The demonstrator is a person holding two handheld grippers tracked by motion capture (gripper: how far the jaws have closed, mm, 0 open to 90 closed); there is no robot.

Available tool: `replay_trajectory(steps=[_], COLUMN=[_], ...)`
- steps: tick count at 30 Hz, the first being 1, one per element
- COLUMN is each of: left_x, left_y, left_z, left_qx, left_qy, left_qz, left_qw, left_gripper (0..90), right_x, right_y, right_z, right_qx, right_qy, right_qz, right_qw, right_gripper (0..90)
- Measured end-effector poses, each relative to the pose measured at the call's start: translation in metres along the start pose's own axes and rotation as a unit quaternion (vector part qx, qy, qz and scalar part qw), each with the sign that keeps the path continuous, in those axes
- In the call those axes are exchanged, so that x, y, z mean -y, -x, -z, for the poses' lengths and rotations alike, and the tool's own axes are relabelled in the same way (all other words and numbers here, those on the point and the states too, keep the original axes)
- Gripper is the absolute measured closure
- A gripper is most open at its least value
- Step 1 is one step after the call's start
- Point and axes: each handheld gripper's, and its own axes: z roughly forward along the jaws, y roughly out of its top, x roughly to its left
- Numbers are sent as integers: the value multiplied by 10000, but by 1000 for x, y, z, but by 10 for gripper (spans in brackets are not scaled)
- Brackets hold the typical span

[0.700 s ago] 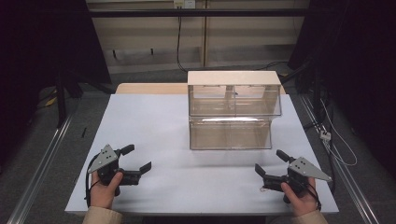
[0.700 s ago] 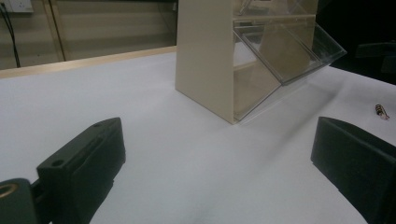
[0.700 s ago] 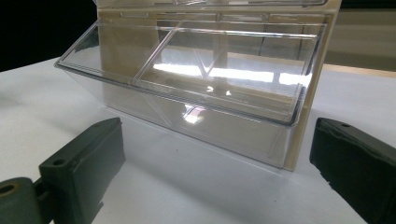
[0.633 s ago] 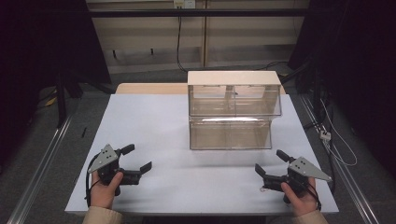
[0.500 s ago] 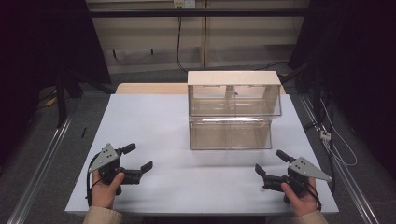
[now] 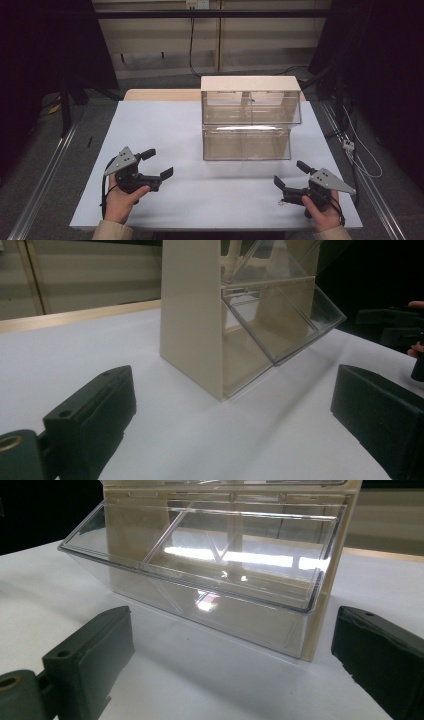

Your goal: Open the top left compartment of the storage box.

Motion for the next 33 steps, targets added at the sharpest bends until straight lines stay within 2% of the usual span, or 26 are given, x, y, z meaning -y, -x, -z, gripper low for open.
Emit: replay_trajectory(steps=[5, 10, 13, 17, 18, 20, 22, 27, 28, 33], left_x=[-7, -13, -19, -26, -30, -33, -39, -47, -50, -57], left_y=[3, 7, 9, 12, 14, 14, 16, 17, 17, 16], left_z=[-7, -13, -19, -23, -27, -29, -36, -43, -46, -53], left_qx=[-6, 114, 186, 276, 384, 409, 527, 623, 719, 822], left_qy=[-68, -145, -163, -194, -189, -218, -287, -355, -383, -469], left_qz=[-44, -116, -85, -188, -207, -246, -302, -326, -300, -240], left_qw=[10000, 9998, 9997, 9993, 9989, 9986, 9977, 9969, 9962, 9952], left_gripper=[70, 190, 229, 332, 360, 425, 490, 622, 647, 736], right_x=[0, 0, 0, 0, 0, 0, 0, 0, 0, 0], right_y=[2, 1, 1, 1, 1, 1, 1, 1, 1, 1], right_z=[1, 1, 0, -1, 0, 0, 0, 0, 1, 0], right_qx=[12, 20, 17, -3, -3, 7, 8, 2, 2, -8], right_qy=[1, -7, -5, -1, -4, -15, -13, -15, -14, -17], right_qz=[-22, -27, -6, -6, -6, -22, -10, -24, -26, -29], right_qw=[10000, 10000, 10000, 10000, 10000, 10000, 10000, 10000, 10000, 10000], right_gripper=[29, 30, 31, 31, 31, 31, 31, 32, 31, 31])
